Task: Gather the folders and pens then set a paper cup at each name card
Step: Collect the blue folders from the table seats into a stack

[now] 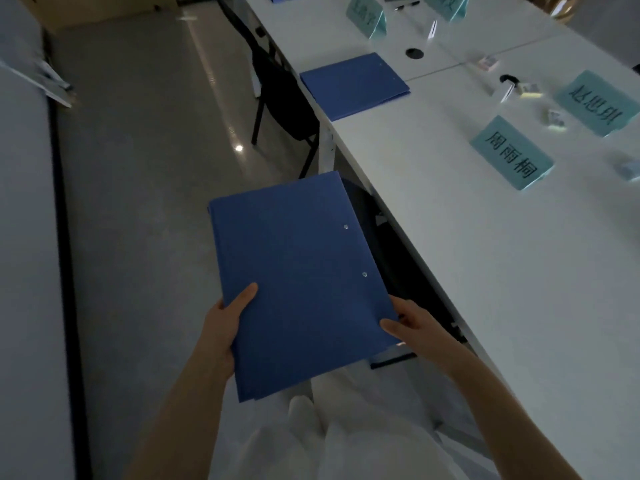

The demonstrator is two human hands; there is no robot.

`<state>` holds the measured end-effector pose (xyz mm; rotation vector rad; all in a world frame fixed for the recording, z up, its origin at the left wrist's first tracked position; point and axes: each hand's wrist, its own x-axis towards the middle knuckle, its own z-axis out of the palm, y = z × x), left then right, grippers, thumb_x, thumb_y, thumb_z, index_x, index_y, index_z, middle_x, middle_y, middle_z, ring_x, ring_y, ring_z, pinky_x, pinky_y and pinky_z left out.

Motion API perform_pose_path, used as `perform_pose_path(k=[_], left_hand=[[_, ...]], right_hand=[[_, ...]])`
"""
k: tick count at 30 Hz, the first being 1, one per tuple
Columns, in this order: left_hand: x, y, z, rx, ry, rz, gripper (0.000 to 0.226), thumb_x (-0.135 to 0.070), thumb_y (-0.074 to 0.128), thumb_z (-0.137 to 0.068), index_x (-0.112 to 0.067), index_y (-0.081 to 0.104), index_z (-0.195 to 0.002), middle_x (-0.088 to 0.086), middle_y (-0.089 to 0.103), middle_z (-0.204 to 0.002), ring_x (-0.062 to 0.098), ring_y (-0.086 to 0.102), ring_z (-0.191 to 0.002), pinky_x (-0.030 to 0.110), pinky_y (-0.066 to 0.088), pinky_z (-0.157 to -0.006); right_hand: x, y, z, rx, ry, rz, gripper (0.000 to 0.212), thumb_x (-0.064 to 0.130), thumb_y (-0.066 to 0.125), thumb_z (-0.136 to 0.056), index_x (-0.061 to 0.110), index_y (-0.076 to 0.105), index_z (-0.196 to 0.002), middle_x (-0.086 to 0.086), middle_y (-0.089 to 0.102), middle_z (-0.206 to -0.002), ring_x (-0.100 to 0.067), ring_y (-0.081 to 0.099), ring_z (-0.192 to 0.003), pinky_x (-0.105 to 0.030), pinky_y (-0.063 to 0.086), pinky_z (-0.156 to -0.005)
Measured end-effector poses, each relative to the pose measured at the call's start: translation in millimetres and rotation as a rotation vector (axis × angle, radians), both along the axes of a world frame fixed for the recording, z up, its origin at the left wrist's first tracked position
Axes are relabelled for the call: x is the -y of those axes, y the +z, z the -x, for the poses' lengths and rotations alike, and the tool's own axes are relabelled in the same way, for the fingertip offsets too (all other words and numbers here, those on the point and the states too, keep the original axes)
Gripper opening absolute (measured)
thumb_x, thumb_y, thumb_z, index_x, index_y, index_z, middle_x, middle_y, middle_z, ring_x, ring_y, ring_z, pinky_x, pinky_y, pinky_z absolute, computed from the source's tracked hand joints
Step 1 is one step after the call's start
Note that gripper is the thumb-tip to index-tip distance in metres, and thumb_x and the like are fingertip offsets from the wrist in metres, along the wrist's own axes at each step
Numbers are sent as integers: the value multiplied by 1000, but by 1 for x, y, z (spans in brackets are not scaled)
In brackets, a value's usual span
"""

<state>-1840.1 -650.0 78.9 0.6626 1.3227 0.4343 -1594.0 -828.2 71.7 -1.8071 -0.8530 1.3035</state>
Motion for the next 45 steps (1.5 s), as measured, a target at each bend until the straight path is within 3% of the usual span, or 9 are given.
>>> perform_pose_path(k=[3, 6, 8, 13, 17, 30, 36, 41, 45], left_hand=[[-32, -2, -7, 9, 25, 1, 55, -38, 78, -77, -17, 62, -124, 7, 73, -110, 32, 72, -93, 46, 59, -74], [-78, 1, -22, 12, 34, -1, 52, -35, 77, -78, -15, 62, -123, 8, 74, -109, 32, 72, -93, 47, 59, -74], [-106, 7, -35, 10, 37, -8, 45, -33, 76, -80, -16, 63, -120, 8, 74, -107, 33, 71, -93, 47, 58, -74], [-169, 19, -62, 34, 27, -26, 40, -33, 75, -79, -19, 64, -115, 6, 75, -105, 32, 72, -91, 48, 58, -76], [-210, 19, -80, 67, 51, -26, 38, -33, 73, -80, -19, 64, -114, 5, 76, -101, 30, 73, -87, 46, 58, -71], [-422, 12, -97, 75, 49, 33, 35, -31, 69, -86, -16, 65, -117, 9, 75, -103, 35, 72, -91, 51, 56, -77], [-525, 28, -117, 92, -55, 33, 33, -31, 68, -86, -15, 65, -115, 9, 75, -102, 34, 73, -89, 48, 57, -73], [-579, 32, -146, 92, -110, 46, 32, -31, 68, -86, -15, 67, -113, 9, 75, -103, 34, 71, -94, 49, 56, -78], [-617, 28, -178, 87, -137, 38, 28, -31, 67, -87, -17, 67, -112, 9, 75, -104, 35, 69, -96, 51, 55, -81]], right_hand=[[-40, -11, -18, 100, 132, 88, 60, 65, 62, -77, 27, 61, -123, -10, 54, -117, -16, 57, -109, -38, 50, -92], [-92, -5, -32, 13, 157, 160, 27, 20, 59, -92, 19, 58, -120, 7, 58, -111, -9, 61, -100, -21, 51, -88], [-124, -2, -44, -99, 118, 132, 32, 10, 59, -92, 13, 59, -124, 6, 68, -111, -12, 67, -99, -31, 54, -92], [-208, -2, -71, -320, -83, 169, 37, 43, 55, -92, 29, 56, -127, 9, 68, -120, -13, 66, -108, -41, 50, -98], [-267, 2, -85, -480, -145, 186, 37, 45, 50, -93, 24, 60, -123, 4, 69, -120, -18, 66, -109, -42, 49, -98], [-476, -11, -74, -308, -369, 140, 39, 44, 52, -94, 22, 56, -126, 1, 68, -118, -23, 67, -103, -48, 50, -97], [-555, 1, -85, -484, -590, 230, 40, 52, 50, -92, 21, 70, -106, -3, 74, -103, -26, 69, -97, -44, 51, -91], [-589, -11, -116, -514, -711, 192, 54, 55, 35, -97, 14, 68, -108, -4, 69, -112, -25, 63, -107, -44, 44, -99], [-612, -21, -166, -327, -819, 154, 39, 34, 42, -100, 4, 64, -111, -11, 67, -101, -27, 63, -91, -37, 52, -77]])
